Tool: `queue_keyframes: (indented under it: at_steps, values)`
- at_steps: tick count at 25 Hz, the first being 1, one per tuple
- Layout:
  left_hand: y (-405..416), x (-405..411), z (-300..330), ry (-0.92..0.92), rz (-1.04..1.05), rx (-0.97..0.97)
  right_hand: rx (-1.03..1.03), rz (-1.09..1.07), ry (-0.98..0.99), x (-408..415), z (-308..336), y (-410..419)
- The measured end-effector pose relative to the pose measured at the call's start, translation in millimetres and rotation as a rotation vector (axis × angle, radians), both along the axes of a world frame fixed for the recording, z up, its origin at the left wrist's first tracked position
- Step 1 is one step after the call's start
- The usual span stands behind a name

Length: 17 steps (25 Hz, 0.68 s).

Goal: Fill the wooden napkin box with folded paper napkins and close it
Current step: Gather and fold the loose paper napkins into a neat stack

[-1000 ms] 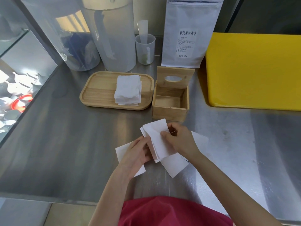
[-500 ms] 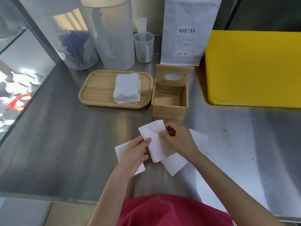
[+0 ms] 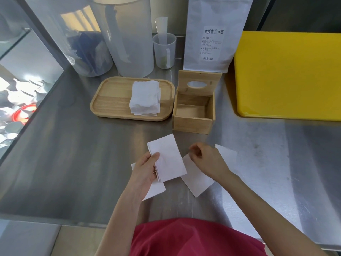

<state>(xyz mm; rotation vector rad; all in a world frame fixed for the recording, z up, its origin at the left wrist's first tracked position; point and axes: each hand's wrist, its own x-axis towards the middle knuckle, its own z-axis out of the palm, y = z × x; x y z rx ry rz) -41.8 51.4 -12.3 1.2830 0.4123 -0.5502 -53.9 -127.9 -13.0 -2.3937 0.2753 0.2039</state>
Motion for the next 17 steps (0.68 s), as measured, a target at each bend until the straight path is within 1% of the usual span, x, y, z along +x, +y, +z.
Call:
queue_keyframes:
  at_steps: [3, 6, 10, 11, 14, 17]
  values:
    - [5, 1, -1, 0.016, 0.039, 0.002, -0.231, 0.116, 0.134, -5, -10, 3]
    - [5, 1, -1, 0.029, 0.058, 0.01, -0.33, 0.124, 0.177, -5, -14, 8]
    - [5, 0, -2, 0.047, 0.069, 0.013, -0.272, 0.123, 0.205, -4, -14, 8]
    - [4, 0, -2, 0.048, 0.069, 0.017, -0.24, 0.132, 0.179, -4, -14, 7]
    - [3, 0, -2, 0.048, 0.086, 0.01, -0.023, 0.083, 0.158, -3, -4, -2]
    - [1, -1, -2, 0.062, 0.097, -0.001, 0.137, -0.01, 0.117, 5, 11, -15]
